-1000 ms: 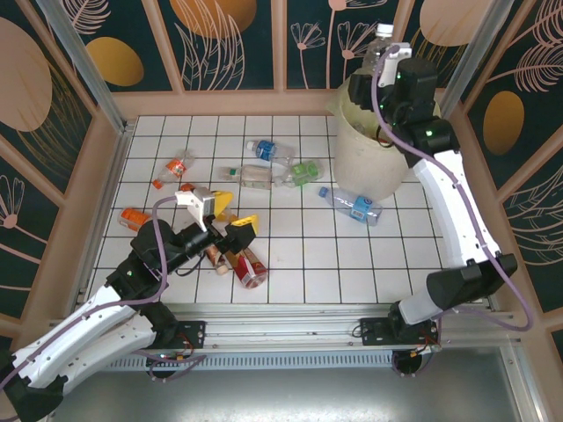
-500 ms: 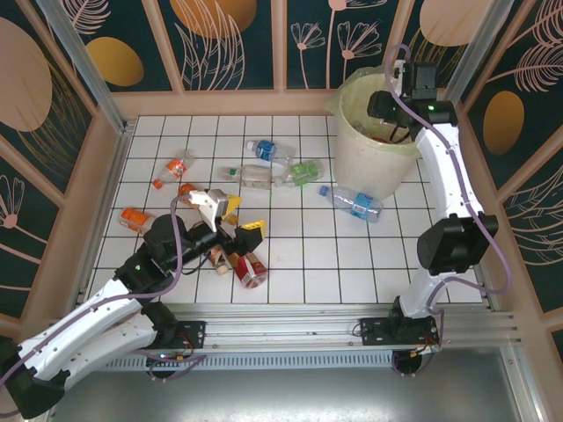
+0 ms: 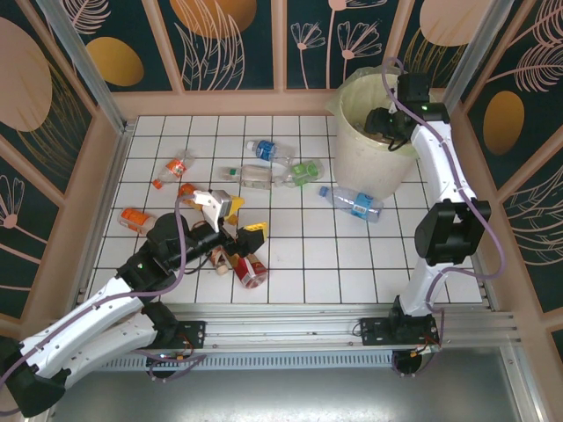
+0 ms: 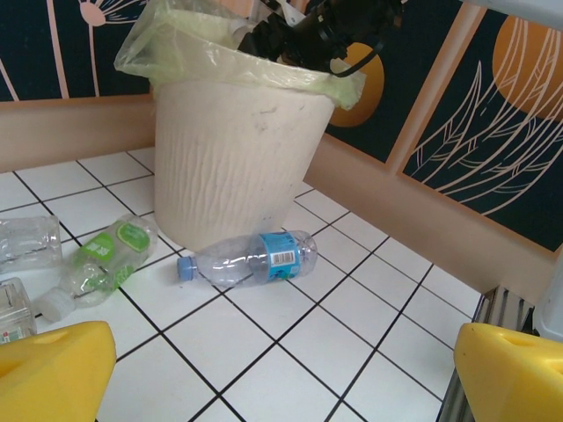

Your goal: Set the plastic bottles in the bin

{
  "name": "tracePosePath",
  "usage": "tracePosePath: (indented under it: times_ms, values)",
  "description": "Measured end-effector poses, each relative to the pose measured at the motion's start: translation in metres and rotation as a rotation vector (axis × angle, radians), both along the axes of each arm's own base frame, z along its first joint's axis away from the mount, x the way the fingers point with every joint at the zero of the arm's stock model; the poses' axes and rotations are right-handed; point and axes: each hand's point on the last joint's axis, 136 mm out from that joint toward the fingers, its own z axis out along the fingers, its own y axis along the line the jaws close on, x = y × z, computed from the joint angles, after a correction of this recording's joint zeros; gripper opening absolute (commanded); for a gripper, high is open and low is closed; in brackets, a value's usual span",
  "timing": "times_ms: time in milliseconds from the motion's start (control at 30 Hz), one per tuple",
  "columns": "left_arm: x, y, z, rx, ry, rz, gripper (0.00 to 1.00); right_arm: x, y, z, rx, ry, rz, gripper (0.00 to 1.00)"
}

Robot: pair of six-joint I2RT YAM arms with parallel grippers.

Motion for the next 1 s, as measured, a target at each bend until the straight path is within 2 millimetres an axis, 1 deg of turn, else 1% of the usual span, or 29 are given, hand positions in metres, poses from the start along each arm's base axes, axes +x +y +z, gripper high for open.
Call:
tracePosePath:
  times_ms: [133, 267, 500, 600, 667, 767, 900, 933, 1000]
  values:
    - [0.0, 0.0, 0.0, 0.0, 0.0, 0.0, 0.99, 0.0, 0.001, -0.001, 0.007, 0.003, 0.001, 0.77]
    - [0.0, 0.0, 0.0, 0.0, 0.0, -0.003, 0.99, 0.002, 0.001, 0.005, 0.01, -0.007, 0.001, 0.79]
    - [0.0, 0.0, 0.0, 0.004, -0.006, -0.004, 0.99, 0.006, 0.001, 0.03, 0.014, -0.073, 0.002, 0.79]
    - [-0.001, -0.001, 0.0, 0.003, -0.007, -0.007, 0.99, 0.003, 0.002, 0.048, 0.005, -0.138, 0.007, 0.79]
    - [-0.001, -0.001, 0.0, 0.003, -0.007, -0.007, 0.99, -0.004, 0.004, 0.064, -0.016, -0.197, 0.013, 0.79]
    - [-0.001, -0.001, -0.002, 0.006, -0.004, -0.007, 0.99, -0.024, 0.014, 0.094, -0.068, -0.3, 0.036, 0.79]
    - [-0.001, -0.001, -0.003, 0.006, -0.004, -0.008, 0.99, -0.057, 0.041, 0.139, -0.117, -0.452, 0.099, 0.79]
    - [-0.001, -0.001, -0.003, 0.006, -0.004, -0.009, 0.98, -0.067, 0.049, 0.148, -0.124, -0.482, 0.122, 0.79]
    - [-0.002, -0.001, -0.003, 0.007, -0.003, -0.011, 0.99, -0.083, 0.066, 0.157, -0.129, -0.522, 0.174, 0.79]
